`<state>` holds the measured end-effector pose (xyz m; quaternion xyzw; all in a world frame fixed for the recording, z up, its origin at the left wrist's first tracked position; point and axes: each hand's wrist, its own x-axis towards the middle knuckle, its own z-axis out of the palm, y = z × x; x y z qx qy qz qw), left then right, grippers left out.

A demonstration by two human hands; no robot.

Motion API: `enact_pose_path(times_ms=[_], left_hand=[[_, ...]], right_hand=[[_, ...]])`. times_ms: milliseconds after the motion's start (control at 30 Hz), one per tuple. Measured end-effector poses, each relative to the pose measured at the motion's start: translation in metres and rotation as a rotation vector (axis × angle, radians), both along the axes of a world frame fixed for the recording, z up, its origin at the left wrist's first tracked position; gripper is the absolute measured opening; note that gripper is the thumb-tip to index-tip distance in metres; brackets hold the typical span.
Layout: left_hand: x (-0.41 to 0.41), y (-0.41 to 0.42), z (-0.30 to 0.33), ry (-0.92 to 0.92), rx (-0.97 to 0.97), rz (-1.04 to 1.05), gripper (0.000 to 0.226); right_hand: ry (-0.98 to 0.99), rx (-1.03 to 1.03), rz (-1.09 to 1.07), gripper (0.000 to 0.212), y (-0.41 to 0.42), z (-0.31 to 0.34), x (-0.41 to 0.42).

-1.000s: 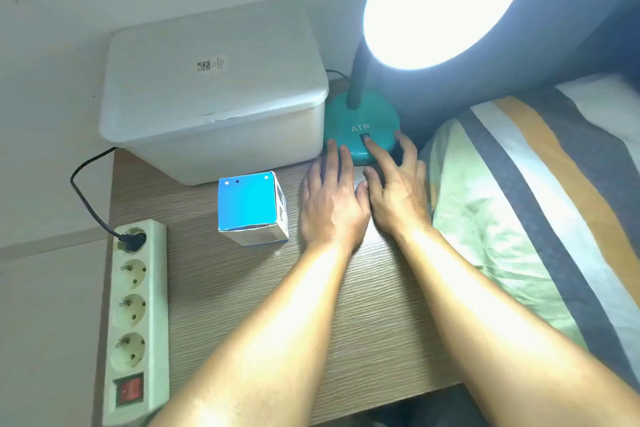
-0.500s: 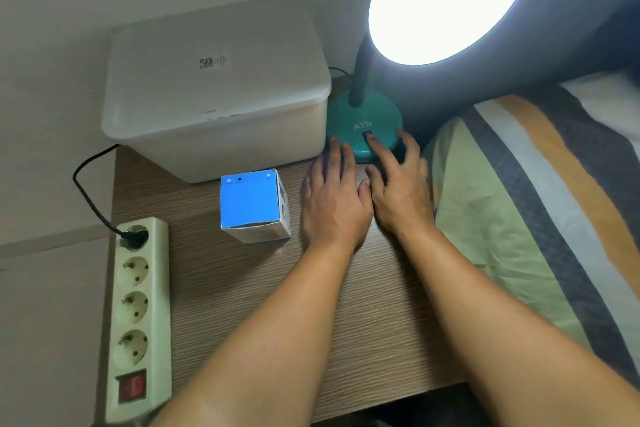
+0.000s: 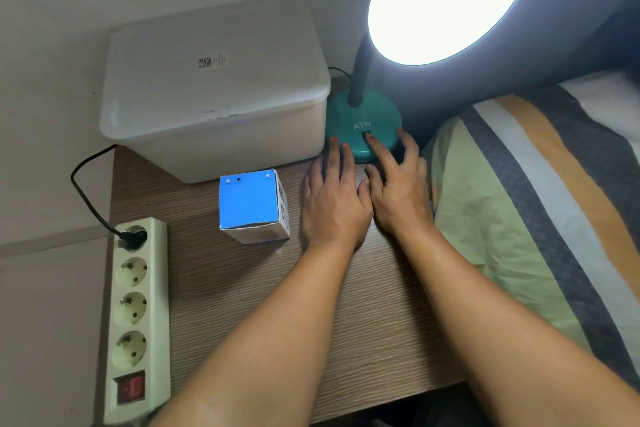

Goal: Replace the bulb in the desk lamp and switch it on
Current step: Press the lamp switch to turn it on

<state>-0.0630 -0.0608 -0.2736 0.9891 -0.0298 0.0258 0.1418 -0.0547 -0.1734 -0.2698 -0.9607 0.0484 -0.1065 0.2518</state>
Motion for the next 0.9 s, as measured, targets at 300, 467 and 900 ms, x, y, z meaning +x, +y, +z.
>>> enact_pose_path(times_ms=[300, 467, 900], left_hand=[[-0.0007, -0.0005, 0.0005, -0.002, -0.020, 0.007, 0.063], [-0.0008, -0.0013, 0.0007, 0.002, -0.012, 0.003, 0.063], [-0.0010, 0.0002, 0.0046, 0.029, -0.037, 0.002, 0.064]], right_hand=[[0.008, -0.005, 0.000, 0.051, 0.0004, 0.0010, -0.0004], [0.012, -0.011, -0.003, 0.051, 0.0002, 0.0006, -0.0006], [0.098, -0.103, -0.034, 0.052, 0.0027, 0.0040, 0.0009]])
